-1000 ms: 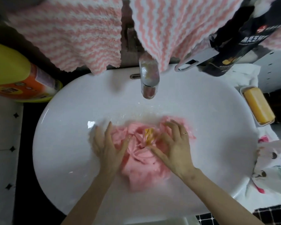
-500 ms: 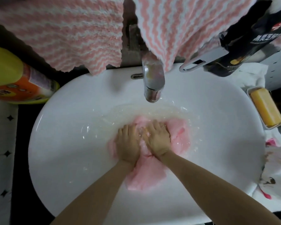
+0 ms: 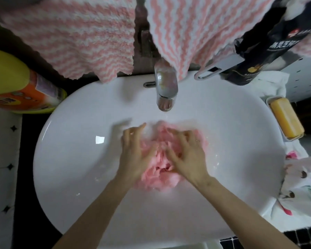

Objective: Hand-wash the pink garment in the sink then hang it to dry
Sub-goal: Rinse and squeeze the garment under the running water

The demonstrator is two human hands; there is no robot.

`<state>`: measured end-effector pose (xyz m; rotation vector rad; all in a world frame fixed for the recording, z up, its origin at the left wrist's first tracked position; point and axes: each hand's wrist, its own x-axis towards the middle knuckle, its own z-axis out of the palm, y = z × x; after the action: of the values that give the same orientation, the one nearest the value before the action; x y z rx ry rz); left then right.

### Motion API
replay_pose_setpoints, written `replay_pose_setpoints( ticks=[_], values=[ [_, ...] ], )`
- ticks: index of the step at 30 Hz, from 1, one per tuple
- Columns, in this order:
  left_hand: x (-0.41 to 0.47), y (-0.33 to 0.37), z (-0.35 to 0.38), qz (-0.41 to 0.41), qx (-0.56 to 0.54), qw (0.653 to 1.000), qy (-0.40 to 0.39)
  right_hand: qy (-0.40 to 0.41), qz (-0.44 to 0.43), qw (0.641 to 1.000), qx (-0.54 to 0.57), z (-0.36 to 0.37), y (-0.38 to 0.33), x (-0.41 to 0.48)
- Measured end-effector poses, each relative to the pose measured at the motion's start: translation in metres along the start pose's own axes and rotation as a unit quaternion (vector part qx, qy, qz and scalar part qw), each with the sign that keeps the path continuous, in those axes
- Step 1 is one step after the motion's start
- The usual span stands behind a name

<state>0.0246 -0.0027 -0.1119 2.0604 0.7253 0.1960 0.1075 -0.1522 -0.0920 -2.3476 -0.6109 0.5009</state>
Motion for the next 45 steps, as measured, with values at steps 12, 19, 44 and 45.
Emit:
replay_pose_setpoints(
  ticks=[12, 19, 44, 45],
  values=[
    [-0.017, -0.057, 0.071, 0.158, 0.321, 0.921, 0.154, -0.018, -0.042, 0.982, -0.185, 0.07, 0.028, 0.023],
    [0.021, -0.057, 0.06, 0.1, 0.353, 0.929, 0.048, -0.055, 0.017, 0.99, -0.128, 0.068, 0.012, 0.051],
    [-0.028, -0.057, 0.056, 0.086, 0.322, 0.941, 0.054, -0.001, -0.075, 0.967, -0.244, 0.077, 0.036, 0.008],
    [-0.023, -0.058, 0.061, 0.089, 0.328, 0.938, 0.061, 0.021, -0.09, 0.965, -0.247, 0.08, 0.037, 0.013]
  ],
)
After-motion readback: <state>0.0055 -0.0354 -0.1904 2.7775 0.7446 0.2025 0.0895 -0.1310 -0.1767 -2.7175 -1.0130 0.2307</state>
